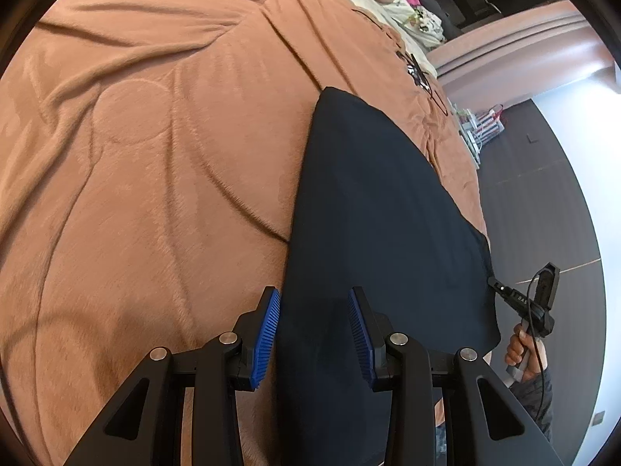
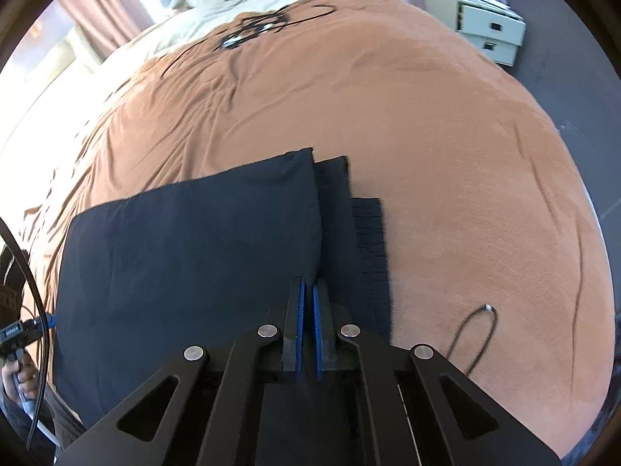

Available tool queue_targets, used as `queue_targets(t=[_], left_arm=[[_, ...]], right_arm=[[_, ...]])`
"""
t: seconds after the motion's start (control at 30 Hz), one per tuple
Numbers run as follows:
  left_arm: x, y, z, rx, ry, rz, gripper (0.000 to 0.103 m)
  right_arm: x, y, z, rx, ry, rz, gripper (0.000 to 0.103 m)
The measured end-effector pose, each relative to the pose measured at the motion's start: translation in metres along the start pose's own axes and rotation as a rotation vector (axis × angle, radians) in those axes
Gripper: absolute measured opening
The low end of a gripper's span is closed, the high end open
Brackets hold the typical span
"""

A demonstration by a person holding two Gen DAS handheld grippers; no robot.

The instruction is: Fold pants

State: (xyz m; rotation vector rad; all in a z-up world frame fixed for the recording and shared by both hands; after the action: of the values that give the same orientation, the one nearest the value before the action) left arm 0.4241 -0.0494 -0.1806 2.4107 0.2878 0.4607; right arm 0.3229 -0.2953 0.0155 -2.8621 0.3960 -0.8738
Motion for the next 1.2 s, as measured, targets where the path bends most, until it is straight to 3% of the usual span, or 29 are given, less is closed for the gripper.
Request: queue_targets(t=[0.27, 0.53, 0.63, 0.73, 0.77, 0.8, 0.83, 0.97, 1.0, 1.03, 1.07, 1.17, 1.2], left_arm=[[0.014, -0.001, 0.015, 0.01, -0.028, 0.014, 0.038], [0.024, 0.0, 0.031, -0.029, -0.059, 0.016, 0.038], [0.025, -0.001, 0.034, -0.049, -0.069, 0.003, 0.038], [0.024, 0.002, 0.035, -0.055, -0.072, 0.018, 0.035], [0.023, 0.003, 0.034, -0.046, -0.07, 0.026, 0.032], [0.023, 0.004, 0.034, -0.04, -0.069, 0.029, 0.031], [0.023, 0.004, 0.034, -0.04, -0.069, 0.03, 0.031], [0.023, 0.002, 0.032, -0.045, -0.068, 0.027, 0.029], [0.022, 0.002, 0.031, -0.043, -0.067, 0.03, 0.029], [0.021, 0.002, 0.03, -0.041, -0.066, 0.033, 0.029], [0.021, 0.002, 0.029, -0.039, -0.066, 0.034, 0.029], [0.022, 0.003, 0.03, -0.037, -0.067, 0.036, 0.029], [0.023, 0.004, 0.031, -0.037, -0.068, 0.034, 0.029]], right_arm=[[-0.015, 0.007, -0.01, -0.018, 0.004, 0.044, 0.001], [-0.018, 0.02, -0.006, -0.027, 0.009, 0.089, 0.001], [-0.019, 0.02, -0.005, -0.03, 0.007, 0.085, 0.006], [-0.021, 0.016, -0.006, -0.039, -0.008, 0.064, 0.027], [-0.021, 0.016, -0.007, -0.038, -0.009, 0.061, 0.046], [-0.021, 0.016, -0.008, -0.038, -0.006, 0.059, 0.057], [-0.02, 0.016, -0.01, -0.04, 0.003, 0.057, 0.057], [-0.021, 0.015, -0.009, -0.004, 0.012, 0.055, 0.057], [-0.022, 0.014, -0.007, -0.002, 0.002, 0.048, 0.053], [-0.023, 0.012, -0.004, -0.002, -0.008, 0.039, 0.046], [-0.024, 0.011, 0.0, -0.005, -0.026, 0.027, 0.028], [-0.026, 0.012, 0.002, -0.046, -0.043, 0.017, 0.003], [-0.025, 0.012, -0.001, -0.044, -0.04, 0.022, 0.002]])
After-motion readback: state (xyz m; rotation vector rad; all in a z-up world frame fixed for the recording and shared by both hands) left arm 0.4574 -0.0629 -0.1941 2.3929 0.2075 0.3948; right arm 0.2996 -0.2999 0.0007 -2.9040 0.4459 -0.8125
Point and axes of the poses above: each gripper's, at about its wrist camera, not at the fingertips, and z roughly the way its jaws point, y to its right, x to its top, the point moved 3 cm from there along z, roughly the way its jaws point
